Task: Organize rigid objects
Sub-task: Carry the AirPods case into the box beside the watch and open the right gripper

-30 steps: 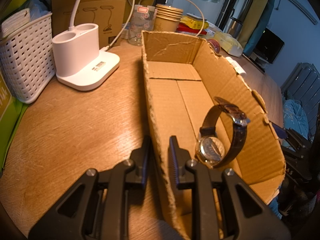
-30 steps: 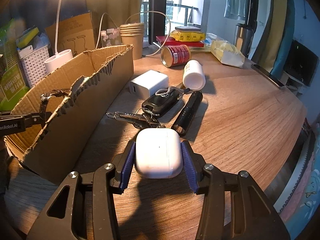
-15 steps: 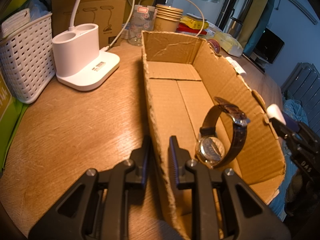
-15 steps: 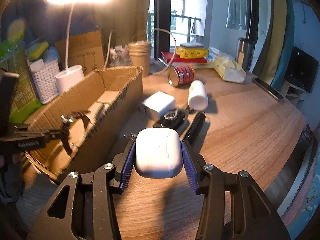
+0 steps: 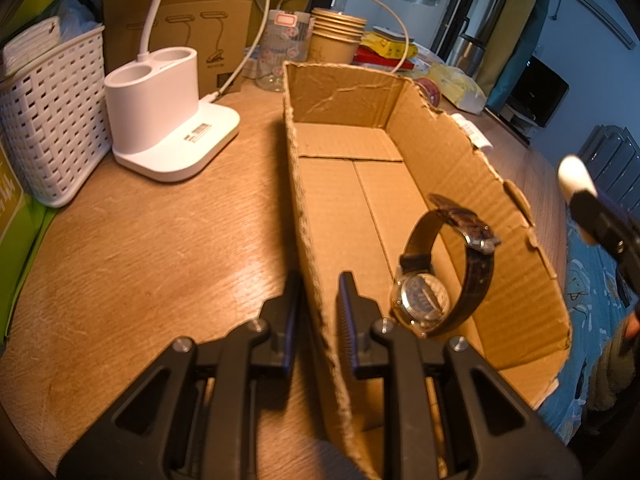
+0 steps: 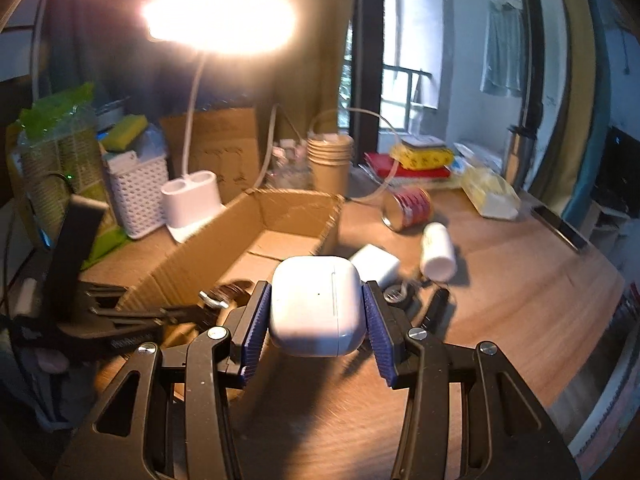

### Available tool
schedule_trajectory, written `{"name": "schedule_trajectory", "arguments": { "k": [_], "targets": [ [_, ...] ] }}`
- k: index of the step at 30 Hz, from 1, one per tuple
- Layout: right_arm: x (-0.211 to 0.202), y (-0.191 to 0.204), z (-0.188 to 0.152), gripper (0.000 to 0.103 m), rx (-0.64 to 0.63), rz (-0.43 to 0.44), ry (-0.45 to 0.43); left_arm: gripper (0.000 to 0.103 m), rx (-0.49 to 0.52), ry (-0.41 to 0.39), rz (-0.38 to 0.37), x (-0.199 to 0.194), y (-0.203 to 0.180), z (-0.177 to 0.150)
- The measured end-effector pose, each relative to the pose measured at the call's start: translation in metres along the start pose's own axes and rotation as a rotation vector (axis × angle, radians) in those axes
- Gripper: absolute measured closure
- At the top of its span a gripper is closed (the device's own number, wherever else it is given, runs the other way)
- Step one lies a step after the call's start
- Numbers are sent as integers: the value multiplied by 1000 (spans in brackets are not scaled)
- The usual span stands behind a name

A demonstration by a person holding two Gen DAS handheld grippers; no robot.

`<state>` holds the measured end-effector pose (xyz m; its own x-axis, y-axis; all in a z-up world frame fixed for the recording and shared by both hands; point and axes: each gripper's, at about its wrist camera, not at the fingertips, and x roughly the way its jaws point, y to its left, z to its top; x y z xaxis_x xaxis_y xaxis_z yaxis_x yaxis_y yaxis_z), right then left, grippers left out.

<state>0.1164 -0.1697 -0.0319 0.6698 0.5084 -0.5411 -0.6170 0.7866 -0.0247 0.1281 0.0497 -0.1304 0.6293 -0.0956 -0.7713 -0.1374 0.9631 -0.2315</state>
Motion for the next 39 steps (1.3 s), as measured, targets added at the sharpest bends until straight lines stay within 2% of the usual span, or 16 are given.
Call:
{"name": "schedule_trajectory", "arguments": {
  "k": [9,17,28,33,37,39],
  "targets": [
    [9,31,9,54,-45,67,-15,84,1,0,1,0,0,0],
    [22,50,13,54,-103,147,10,84,3,2,3,0,0,1],
    [37,74,23,55,-225,181,33,84,3,2,3,0,0,1],
    [51,78,25,55,-275,185,75,84,3,1,3,0,0,1],
    [62,78,27,55,-269,265,133,84,4,1,3,0,0,1],
    [68,80,27,55,-289,257,149,84,4,1,4,0,0,1]
  ]
}}
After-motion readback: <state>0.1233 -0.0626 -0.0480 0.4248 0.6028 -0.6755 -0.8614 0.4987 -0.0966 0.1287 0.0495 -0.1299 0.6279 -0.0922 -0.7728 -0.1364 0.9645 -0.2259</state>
